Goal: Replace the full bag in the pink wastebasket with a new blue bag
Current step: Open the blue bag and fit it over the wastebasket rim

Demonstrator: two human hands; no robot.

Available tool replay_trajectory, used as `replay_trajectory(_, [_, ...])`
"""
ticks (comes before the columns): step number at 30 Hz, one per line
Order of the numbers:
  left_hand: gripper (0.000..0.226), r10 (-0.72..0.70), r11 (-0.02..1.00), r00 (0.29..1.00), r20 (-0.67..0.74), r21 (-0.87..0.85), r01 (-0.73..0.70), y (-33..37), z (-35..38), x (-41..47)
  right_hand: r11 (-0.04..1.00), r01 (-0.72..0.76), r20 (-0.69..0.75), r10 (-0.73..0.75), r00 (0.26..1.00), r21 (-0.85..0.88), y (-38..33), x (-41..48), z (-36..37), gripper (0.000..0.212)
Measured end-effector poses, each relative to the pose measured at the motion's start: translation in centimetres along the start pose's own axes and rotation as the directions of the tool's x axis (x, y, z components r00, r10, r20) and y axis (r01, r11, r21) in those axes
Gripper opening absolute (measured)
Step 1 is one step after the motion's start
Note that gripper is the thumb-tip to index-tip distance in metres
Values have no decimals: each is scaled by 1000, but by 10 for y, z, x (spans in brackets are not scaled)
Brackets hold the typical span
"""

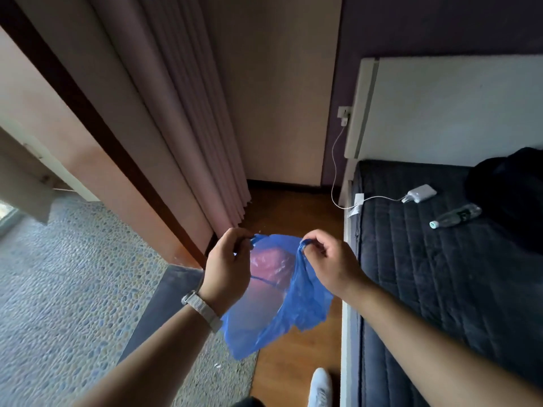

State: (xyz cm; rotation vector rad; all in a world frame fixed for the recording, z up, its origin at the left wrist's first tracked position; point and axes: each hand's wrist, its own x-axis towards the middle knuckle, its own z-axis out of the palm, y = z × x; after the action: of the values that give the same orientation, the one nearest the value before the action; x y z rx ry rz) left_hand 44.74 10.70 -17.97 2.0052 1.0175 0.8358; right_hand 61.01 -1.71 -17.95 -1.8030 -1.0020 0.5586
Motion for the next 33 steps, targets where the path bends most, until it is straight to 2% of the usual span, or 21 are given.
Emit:
replay_trajectory(7, [19,-90,996,995,-42,-21,90,-3,41,65,1000,13,28,-13,1000,-16,23,70,-26,14])
replay_trajectory(13, [22,-67,998,996,-67,-7,67,-20,69,131,999,-28,43,29,999,-27,42,143,-23,15])
replay_trajectory(18, [27,-119,991,991,-62,-67,115,-48,90,208,996,-49,86,55,995,-73,49,223,-13,11])
replay_trajectory(21, [30,-162,984,986,-49,-79,158,-69,90,262,995,-53,112,62,992,-83,44,276,-7,13])
replay_trajectory(24, [24,-185,979,981,-54,-93,179,-88,78,309,997,-43,134,50,990,-57,34,322,5,11])
replay_trajectory(33, [17,-243,969,948,-206,-7,247,-130,52,379,999,7,280,6,960,-44,23,420,63,20])
